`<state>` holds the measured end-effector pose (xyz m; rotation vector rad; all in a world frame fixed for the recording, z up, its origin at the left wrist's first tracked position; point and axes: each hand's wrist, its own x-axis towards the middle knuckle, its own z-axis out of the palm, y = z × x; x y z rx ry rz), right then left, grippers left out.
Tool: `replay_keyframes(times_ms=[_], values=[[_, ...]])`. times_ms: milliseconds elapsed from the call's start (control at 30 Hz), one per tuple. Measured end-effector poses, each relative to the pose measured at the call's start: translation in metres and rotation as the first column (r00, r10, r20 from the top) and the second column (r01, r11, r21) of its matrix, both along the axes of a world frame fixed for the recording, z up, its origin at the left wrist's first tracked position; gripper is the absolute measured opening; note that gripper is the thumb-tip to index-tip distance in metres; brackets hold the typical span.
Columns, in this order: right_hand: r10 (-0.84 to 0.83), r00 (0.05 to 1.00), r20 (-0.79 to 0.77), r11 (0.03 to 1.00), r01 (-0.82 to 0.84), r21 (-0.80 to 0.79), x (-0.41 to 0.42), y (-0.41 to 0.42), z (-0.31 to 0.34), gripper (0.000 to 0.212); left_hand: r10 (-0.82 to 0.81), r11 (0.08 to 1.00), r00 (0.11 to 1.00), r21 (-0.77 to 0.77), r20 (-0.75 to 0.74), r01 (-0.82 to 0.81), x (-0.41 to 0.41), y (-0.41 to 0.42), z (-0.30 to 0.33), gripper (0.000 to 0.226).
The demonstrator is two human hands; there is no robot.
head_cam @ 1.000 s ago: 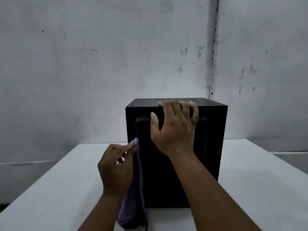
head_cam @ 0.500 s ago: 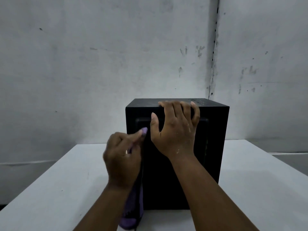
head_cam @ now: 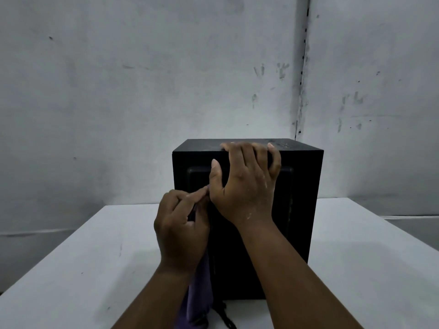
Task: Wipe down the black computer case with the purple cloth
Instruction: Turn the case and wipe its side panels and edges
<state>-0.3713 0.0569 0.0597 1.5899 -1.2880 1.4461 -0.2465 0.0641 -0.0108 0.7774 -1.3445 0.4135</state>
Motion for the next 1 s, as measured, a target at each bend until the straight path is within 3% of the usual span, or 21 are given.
replay_keyframes(times_ms=[200, 400, 633, 800, 1000], values=[[0.053, 0.998, 0.045, 0.999, -0.053, 0.008, -0.003, 0.0, 0.006, 0.033, -0.021, 1.0, 0.996, 0.019, 0.089, 0.02, 0.003, 0.005, -0.002, 0.022], [0.09, 0.993, 0.073, 0.996, -0.091, 0.013, -0.007, 0.0, 0.011, 0.027, -0.105, 0.988, 0.986, 0.102, -0.127, 0.119, -0.012, 0.006, 0.015, 0.012], [0.1, 0.994, 0.052, 0.994, -0.102, 0.031, -0.008, 0.002, 0.009, 0.029, -0.087, 0.994, 0.991, 0.072, 0.102, 0.08, -0.008, 0.004, 0.004, 0.027], [0.098, 0.993, 0.059, 0.994, -0.1, 0.035, -0.008, 0.003, 0.009, 0.03, -0.068, 0.995, 0.998, 0.079, -0.003, 0.068, -0.014, 0.005, 0.013, 0.015], [0.103, 0.993, 0.061, 0.993, -0.106, 0.056, -0.008, 0.003, 0.009, 0.03, -0.039, 0.995, 0.998, 0.095, 0.044, 0.035, -0.017, 0.004, 0.011, 0.006]])
